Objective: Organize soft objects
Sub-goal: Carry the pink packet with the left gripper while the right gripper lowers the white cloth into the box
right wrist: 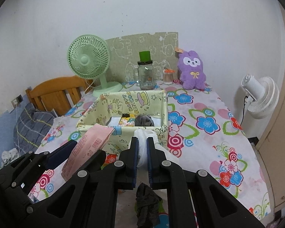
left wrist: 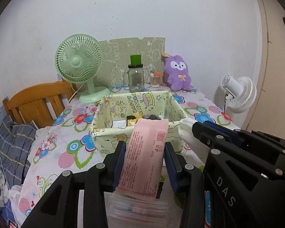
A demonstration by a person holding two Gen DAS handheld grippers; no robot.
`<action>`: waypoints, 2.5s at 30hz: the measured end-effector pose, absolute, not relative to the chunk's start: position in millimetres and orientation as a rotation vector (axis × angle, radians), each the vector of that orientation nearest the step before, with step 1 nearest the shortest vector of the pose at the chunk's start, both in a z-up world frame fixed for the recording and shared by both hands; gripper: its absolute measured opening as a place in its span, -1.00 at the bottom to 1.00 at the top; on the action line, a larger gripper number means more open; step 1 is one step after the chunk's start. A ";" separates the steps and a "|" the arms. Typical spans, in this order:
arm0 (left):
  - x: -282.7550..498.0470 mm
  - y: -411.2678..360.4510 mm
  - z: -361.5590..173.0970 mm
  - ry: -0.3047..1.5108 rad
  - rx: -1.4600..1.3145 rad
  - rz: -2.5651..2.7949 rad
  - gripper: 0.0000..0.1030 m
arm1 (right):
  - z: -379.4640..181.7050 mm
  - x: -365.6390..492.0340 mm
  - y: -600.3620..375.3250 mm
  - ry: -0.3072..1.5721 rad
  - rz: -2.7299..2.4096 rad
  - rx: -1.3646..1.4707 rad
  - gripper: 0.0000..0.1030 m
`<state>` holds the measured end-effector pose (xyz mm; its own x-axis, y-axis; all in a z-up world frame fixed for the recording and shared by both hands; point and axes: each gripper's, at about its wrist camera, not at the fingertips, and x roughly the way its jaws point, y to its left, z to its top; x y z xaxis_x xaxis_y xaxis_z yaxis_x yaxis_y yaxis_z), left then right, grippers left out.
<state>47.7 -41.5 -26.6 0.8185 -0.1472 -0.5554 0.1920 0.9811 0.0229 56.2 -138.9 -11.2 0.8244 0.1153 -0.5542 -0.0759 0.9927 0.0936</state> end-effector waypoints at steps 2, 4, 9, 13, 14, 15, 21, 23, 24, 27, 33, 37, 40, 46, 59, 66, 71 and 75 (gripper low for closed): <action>47.2 -40.1 -23.1 0.581 0.075 -0.181 -0.19 | -7.0 55.7 -137.4 0.589 0.101 0.063 -0.78; 47.5 -38.3 -20.3 0.578 0.070 -0.182 -0.19 | -3.8 54.8 -136.5 0.587 0.102 0.059 -0.78; 48.3 -35.0 -12.2 0.570 0.064 -0.181 -0.19 | 5.5 55.7 -133.1 0.580 0.101 0.051 -0.78; 49.2 -31.7 -6.3 0.556 0.051 -0.184 -0.19 | 11.8 57.0 -131.0 0.570 0.098 0.043 -0.78; 49.9 -30.7 -4.9 0.554 0.048 -0.185 -0.19 | 13.3 57.2 -130.1 0.568 0.097 0.040 -0.78; 50.7 -29.9 -3.6 0.552 0.047 -0.186 -0.19 | 15.2 57.7 -128.8 0.566 0.097 0.038 -0.78; 57.5 -25.3 3.9 0.548 0.045 -0.178 -0.19 | 22.4 65.1 -125.5 0.561 0.103 0.058 -0.78; 61.2 -23.5 5.5 0.547 0.045 -0.175 -0.20 | 23.8 68.9 -123.5 0.560 0.105 0.060 -0.78; 62.7 -22.7 6.4 0.547 0.043 -0.174 -0.19 | 24.7 70.6 -122.9 0.560 0.106 0.059 -0.78; 67.9 -20.3 8.5 0.545 0.041 -0.171 -0.19 | 27.0 76.5 -120.6 0.558 0.110 0.057 -0.78; 80.6 -17.7 12.4 0.539 0.038 -0.164 -0.19 | 30.9 89.5 -118.0 0.552 0.117 0.052 -0.78; 89.8 -17.2 13.3 0.539 0.039 -0.160 -0.19 | 32.4 98.2 -117.8 0.552 0.121 0.052 -0.78; 96.3 -17.3 13.5 0.540 0.039 -0.157 -0.19 | 33.1 107.2 -117.4 0.554 0.127 0.049 -0.78; 108.9 -16.1 12.3 0.543 0.039 -0.145 -0.19 | 32.2 122.3 -116.1 0.556 0.141 0.047 -0.78; 144.6 -13.7 2.1 0.571 0.038 -0.122 -0.19 | 20.4 160.9 -113.6 0.582 0.163 0.050 -0.78; 163.8 -13.5 -7.6 0.598 0.033 -0.113 -0.19 | 9.2 181.3 -111.9 0.608 0.172 0.057 -0.78; 176.5 -12.9 -14.1 0.616 0.029 -0.103 -0.19 | 2.5 194.6 -110.0 0.624 0.178 0.062 -0.78; 186.8 -12.1 -20.6 0.632 0.029 -0.089 -0.18 | -5.2 207.1 -109.2 0.642 0.186 0.066 -0.78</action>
<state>186.8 -12.1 -20.6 0.8030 -0.0745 -0.5913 0.0919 0.9958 -0.0006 207.1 -109.2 -5.2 0.7849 0.1924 -0.5890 -0.1519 0.9813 0.1181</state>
